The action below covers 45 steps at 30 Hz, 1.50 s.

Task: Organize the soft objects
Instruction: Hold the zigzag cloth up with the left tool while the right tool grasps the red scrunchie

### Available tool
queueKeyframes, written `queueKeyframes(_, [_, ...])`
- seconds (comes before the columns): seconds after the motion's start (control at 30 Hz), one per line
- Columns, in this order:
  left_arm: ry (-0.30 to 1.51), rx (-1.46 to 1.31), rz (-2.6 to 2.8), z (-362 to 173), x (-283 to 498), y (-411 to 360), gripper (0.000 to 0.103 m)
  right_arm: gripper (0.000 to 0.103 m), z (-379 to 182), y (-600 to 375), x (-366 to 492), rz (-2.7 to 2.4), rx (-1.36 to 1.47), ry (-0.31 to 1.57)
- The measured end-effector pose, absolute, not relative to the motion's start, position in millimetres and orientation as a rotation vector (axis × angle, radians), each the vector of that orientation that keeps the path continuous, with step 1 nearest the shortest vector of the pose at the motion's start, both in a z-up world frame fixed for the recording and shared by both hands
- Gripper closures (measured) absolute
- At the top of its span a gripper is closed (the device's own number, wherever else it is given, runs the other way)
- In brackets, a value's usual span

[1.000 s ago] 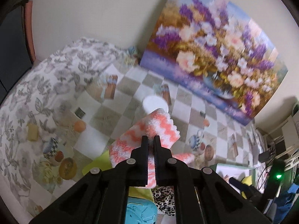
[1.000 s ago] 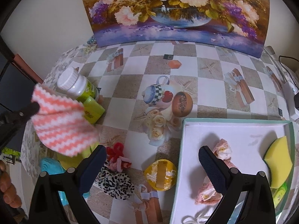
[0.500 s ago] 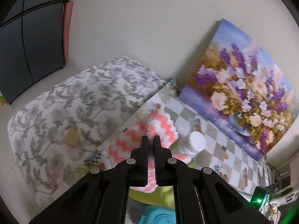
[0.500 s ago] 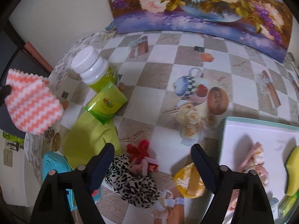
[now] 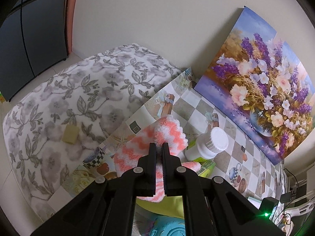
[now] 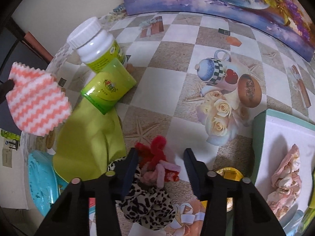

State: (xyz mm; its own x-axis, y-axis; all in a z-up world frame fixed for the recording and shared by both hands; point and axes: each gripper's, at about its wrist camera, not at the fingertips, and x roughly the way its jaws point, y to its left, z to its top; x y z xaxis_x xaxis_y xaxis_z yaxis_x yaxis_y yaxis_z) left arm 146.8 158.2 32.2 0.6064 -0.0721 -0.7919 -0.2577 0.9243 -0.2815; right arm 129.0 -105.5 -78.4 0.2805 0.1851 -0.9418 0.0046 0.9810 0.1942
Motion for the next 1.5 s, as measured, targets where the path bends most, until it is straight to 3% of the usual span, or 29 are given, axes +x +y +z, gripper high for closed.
queueKeyframes(0.17, [0.91,-0.385,0.11,36.0,145.8,156.9,0.098,0.072,-75.8,-105.8,127.7,0.131,0.174,1.277])
queueKeyframes(0.4, [0.884,-0.366,0.098,48.5,141.4,151.1,0.098,0.075,-48.5,-116.3,124.7,0.128,0.2,1.212])
queueKeyframes(0.6, [0.849,-0.342,0.093,62.8,135.8,143.9,0.098,0.075,-17.5,-132.7,116.2,0.111,0.228,1.14])
queueKeyframes(0.87, [0.867,-0.321,0.086,58.3,139.0,135.3,0.098,0.073,-46.2,-127.1,117.5,0.137,0.245,1.233])
queueKeyframes(1.07, [0.896,-0.332,0.092,47.3,142.6,137.2,0.098,0.06,-65.2,-116.0,120.1,0.136,0.212,1.281])
queueKeyframes(1.5, [0.9,-0.331,0.09,45.5,143.0,135.0,0.098,0.06,-77.5,-90.5,116.8,0.105,0.06,1.295])
